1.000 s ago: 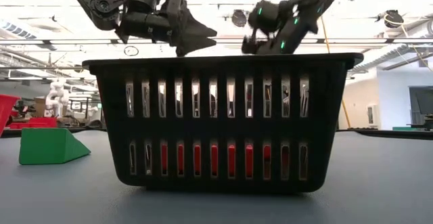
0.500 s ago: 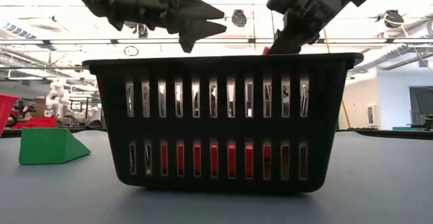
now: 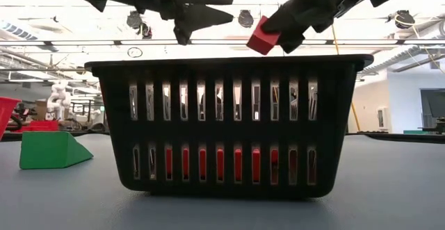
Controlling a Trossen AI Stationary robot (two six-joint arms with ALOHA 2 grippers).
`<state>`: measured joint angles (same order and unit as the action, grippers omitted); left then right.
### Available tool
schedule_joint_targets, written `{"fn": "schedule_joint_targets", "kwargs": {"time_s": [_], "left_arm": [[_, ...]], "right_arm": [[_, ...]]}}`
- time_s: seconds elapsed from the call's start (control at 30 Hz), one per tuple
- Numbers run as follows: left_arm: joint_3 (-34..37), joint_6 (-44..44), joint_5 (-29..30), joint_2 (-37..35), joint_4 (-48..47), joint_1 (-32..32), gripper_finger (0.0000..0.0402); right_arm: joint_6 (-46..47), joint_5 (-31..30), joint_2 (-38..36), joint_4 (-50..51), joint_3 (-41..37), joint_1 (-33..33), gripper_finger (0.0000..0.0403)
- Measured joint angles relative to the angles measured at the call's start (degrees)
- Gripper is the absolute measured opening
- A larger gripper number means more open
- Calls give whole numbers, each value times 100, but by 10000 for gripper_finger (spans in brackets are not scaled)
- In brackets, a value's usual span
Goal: Sort & place blocks by color
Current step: Put the red block into the black bin
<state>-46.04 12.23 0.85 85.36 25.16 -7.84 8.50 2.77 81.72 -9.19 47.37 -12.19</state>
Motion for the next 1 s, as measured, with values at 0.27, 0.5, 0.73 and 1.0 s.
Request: {"fn": "schedule_joint_targets", "kwargs": {"time_s": [0.27, 0.5, 0.73, 1.0], "left_arm": [[0, 329, 859, 0, 18, -798, 168], [0, 628, 1737, 0, -11, -1484, 168], [0, 869, 2358, 1, -7, -1785, 168], [2, 1001, 2578, 2, 18, -1786, 168]], "right_arm": [[133, -2, 657, -877, 0, -579, 118], [36, -2, 839, -1148, 2, -995, 118], [21, -15, 1035, -1360, 7, -1154, 118], [43, -137, 1279, -1760, 6, -1115, 122]]}}
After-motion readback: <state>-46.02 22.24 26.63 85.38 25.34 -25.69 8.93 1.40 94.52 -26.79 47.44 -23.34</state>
